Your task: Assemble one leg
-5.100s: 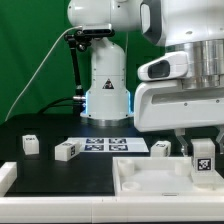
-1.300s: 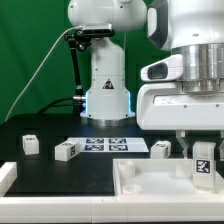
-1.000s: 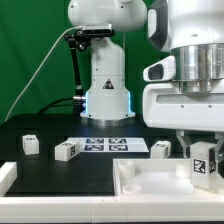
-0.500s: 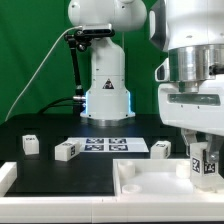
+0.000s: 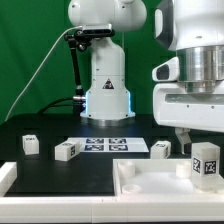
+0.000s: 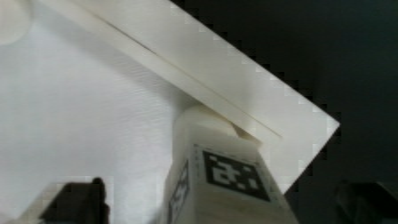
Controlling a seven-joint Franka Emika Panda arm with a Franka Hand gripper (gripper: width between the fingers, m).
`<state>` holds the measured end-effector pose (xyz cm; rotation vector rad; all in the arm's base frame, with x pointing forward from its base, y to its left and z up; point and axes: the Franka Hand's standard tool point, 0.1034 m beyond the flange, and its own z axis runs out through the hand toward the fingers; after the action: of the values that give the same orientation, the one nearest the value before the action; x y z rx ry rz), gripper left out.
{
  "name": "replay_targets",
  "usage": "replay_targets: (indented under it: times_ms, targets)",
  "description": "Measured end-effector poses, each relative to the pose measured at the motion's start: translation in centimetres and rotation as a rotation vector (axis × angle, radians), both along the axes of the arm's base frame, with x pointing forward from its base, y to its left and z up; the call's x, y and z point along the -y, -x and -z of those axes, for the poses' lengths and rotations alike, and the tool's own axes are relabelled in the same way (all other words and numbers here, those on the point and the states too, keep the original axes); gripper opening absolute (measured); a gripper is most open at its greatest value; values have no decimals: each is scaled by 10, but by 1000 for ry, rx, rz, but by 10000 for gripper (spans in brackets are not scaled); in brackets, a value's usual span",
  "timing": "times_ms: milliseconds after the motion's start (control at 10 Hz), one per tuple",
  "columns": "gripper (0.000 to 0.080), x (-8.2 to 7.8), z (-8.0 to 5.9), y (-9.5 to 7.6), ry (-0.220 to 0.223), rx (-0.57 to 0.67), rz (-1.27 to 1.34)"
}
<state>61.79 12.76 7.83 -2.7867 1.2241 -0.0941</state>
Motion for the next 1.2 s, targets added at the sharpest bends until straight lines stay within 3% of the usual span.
replay_targets:
  times_ms: [500, 700, 900, 1000, 1100, 1200]
  targets:
    - [649, 1, -1, -2, 58, 11, -512]
    - [649, 2, -2, -4, 108, 14, -741]
    - [649, 10, -2, -5, 130, 21, -944]
    - [621, 12, -2, -6, 138, 27, -1003]
    - [491, 12, -2, -5, 137, 26, -984]
    - [491, 12, -2, -6, 137, 26, -984]
